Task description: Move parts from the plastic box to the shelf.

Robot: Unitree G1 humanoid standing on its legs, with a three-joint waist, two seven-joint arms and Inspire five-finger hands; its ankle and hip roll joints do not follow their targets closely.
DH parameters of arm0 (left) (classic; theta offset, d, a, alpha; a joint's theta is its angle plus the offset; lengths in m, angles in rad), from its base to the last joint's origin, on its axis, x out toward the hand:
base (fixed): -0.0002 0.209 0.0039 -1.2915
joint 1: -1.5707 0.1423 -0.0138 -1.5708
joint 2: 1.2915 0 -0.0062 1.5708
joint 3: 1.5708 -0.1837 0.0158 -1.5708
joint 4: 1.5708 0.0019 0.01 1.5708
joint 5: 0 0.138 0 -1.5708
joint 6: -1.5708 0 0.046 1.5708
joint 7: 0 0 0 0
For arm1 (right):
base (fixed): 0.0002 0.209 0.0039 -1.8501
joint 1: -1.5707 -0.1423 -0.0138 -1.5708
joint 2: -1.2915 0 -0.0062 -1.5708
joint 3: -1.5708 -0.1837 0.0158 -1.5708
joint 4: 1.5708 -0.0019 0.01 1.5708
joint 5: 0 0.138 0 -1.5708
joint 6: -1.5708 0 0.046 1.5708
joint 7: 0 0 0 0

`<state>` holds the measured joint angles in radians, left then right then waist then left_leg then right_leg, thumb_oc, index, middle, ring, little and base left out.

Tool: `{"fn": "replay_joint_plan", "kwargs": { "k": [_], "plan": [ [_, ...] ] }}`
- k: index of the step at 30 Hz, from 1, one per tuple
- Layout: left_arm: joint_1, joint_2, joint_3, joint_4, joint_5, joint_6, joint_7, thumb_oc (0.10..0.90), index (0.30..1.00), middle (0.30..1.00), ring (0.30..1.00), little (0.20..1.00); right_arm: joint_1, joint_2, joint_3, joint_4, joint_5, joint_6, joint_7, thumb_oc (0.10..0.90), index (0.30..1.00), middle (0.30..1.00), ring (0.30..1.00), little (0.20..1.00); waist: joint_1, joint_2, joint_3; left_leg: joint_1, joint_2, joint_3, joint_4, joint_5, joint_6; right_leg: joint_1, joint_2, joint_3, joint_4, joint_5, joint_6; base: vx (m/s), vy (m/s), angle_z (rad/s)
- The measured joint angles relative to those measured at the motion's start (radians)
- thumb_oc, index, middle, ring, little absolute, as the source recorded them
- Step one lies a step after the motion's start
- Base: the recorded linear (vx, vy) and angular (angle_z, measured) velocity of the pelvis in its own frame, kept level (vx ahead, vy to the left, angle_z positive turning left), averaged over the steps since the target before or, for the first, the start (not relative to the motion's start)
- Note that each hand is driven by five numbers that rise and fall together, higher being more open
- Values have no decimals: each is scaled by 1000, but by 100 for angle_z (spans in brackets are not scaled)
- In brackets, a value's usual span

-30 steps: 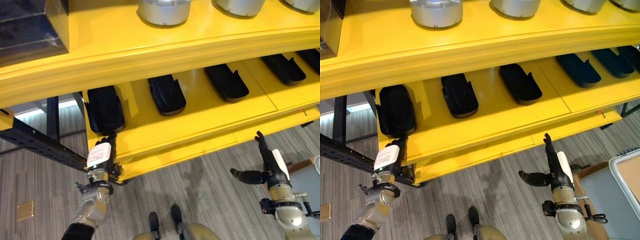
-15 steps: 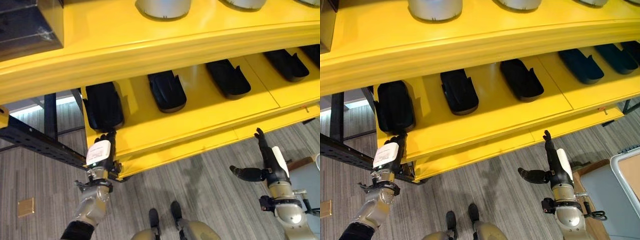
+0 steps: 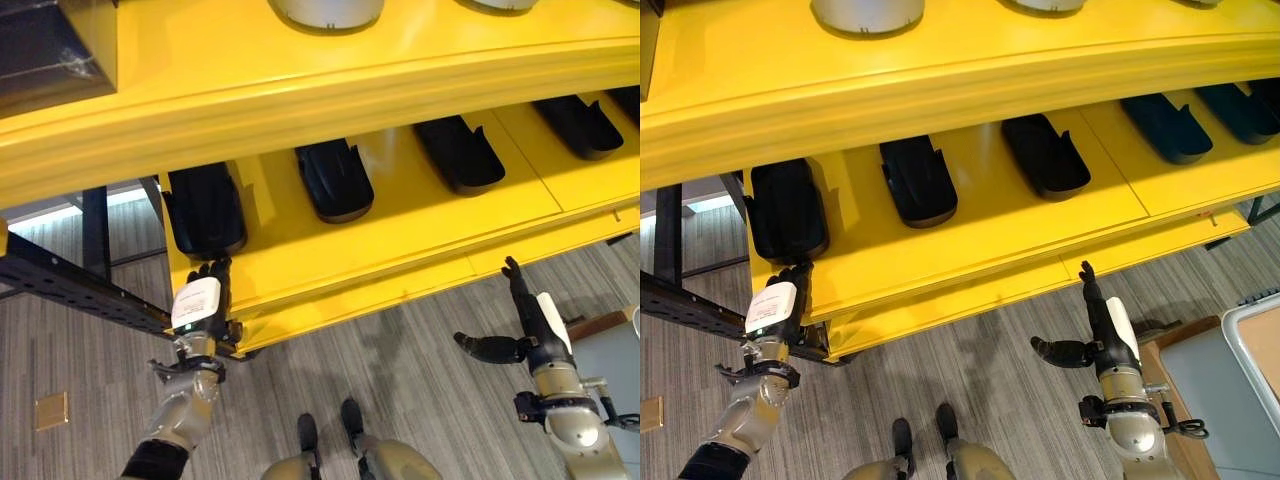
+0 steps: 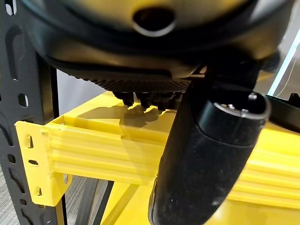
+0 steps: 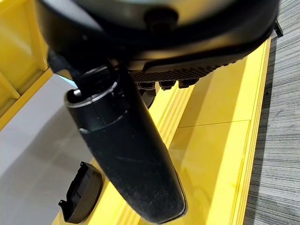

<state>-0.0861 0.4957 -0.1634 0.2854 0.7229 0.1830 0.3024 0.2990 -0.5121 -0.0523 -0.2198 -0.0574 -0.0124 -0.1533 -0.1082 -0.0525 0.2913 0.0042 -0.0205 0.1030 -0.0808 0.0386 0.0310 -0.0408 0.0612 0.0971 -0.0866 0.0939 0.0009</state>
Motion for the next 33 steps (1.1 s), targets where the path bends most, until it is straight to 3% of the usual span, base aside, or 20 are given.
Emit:
{"fn": "replay_joint_plan", "kwargs": {
  "k": [22,28,31,32,33],
  "plan": [
    [6,0,-25,18,-1,-11,-5,900,1000,1000,1000,1000,-7,-8,3,0,0,0,0,900,1000,1000,1000,1000,4,4,-2,15,0,-10,0,3,0,19,-1,-10,0,5,-7,-6,-5,1],
    [128,-1,-15,-76,-15,-77,-38,900,1000,1000,1000,1000,-21,-8,3,0,1,2,1,900,1000,1000,1000,1000,10,17,-3,33,0,-17,0,3,0,38,-2,-18,0,2,-6,-8,-8,3],
    [245,-29,56,-169,-179,-148,-100,900,1000,1000,1000,1000,-27,-7,-8,0,18,2,9,900,1000,1000,1000,1000,4,34,-8,53,-1,-25,0,1,0,60,-3,-25,0,-10,-1,-14,-13,10],
    [304,-43,77,-206,-352,-192,-154,900,1000,1000,1000,1000,-25,-8,-15,2,41,5,32,900,1000,1000,1000,1000,8,57,-22,58,-2,-34,0,0,-1,68,-4,-31,0,-14,-2,7,-14,16],
    [315,-49,77,-198,-424,-205,-181,900,1000,1000,1000,1000,-28,-10,-13,3,52,5,48,900,1000,1000,1000,1000,15,71,-31,59,-2,-37,0,1,-1,71,-4,-33,0,-15,-3,-5,-15,12]
  ]
}}
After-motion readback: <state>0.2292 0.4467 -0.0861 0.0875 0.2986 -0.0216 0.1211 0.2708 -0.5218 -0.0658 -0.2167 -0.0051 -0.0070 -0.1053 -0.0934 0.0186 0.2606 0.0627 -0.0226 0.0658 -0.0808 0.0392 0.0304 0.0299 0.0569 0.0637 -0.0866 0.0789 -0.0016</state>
